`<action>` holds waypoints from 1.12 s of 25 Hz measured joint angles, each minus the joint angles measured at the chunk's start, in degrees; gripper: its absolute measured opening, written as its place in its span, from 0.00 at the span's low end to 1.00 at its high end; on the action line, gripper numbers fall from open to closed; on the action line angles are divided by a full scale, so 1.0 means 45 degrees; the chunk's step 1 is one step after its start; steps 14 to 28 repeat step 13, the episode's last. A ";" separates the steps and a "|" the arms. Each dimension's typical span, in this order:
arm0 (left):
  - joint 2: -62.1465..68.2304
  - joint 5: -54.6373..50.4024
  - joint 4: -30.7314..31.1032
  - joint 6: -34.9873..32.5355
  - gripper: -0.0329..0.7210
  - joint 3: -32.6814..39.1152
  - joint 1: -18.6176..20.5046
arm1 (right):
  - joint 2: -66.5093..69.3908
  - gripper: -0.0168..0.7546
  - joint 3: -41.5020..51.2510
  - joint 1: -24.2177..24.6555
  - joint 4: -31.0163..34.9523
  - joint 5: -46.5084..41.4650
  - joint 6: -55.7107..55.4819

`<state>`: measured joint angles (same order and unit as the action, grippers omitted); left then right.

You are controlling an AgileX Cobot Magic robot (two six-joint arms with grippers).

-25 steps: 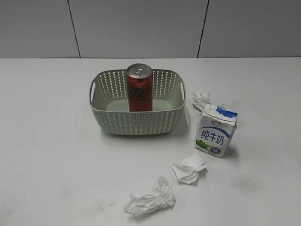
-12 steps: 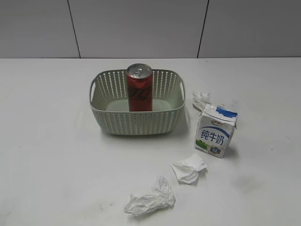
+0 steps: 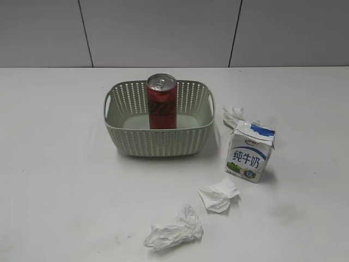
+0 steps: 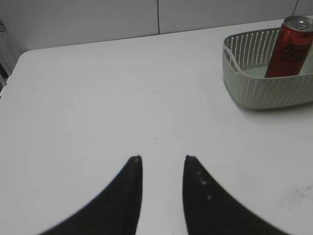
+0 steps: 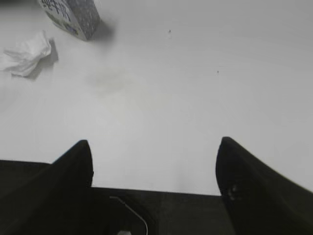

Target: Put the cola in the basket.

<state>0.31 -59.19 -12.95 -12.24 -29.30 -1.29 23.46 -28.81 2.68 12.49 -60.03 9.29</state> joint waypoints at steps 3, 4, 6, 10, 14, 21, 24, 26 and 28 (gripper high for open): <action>0.0000 0.0000 0.0000 0.0000 0.35 0.0000 0.0000 | -0.1286 0.79 0.0013 0.0000 0.0023 0.0000 0.0012; 0.0000 0.0000 0.0000 0.0000 0.35 0.0000 0.0000 | -0.1707 0.79 0.0013 0.0000 0.0028 0.0000 0.0012; 0.0000 0.0000 0.0000 0.0000 0.35 0.0000 0.0000 | -0.2475 0.79 0.0013 0.0000 0.0028 0.0000 0.0012; 0.0000 0.0000 0.0000 0.0000 0.35 0.0000 0.0000 | -0.3689 0.79 0.0013 0.0000 0.0033 -0.0010 0.0012; 0.0000 0.0000 0.0000 0.0000 0.35 0.0000 0.0000 | -0.4488 0.79 0.0013 0.0000 0.0033 -0.0028 0.0023; 0.0000 0.0000 0.0000 0.0000 0.35 0.0000 0.0000 | -0.4488 0.79 0.0013 0.0000 0.0033 -0.0028 0.0023; 0.0000 0.0000 0.0000 0.0000 0.35 0.0000 0.0000 | -0.4488 0.79 0.0013 0.0000 0.0033 -0.0028 0.0023; 0.0000 0.0000 0.0000 0.0000 0.35 0.0000 0.0000 | -0.4488 0.79 0.0013 0.0000 0.0033 -0.0028 0.0023; 0.0000 0.0000 0.0000 0.0000 0.35 0.0000 0.0000 | -0.4488 0.79 0.0013 0.0000 0.0033 -0.0028 0.0023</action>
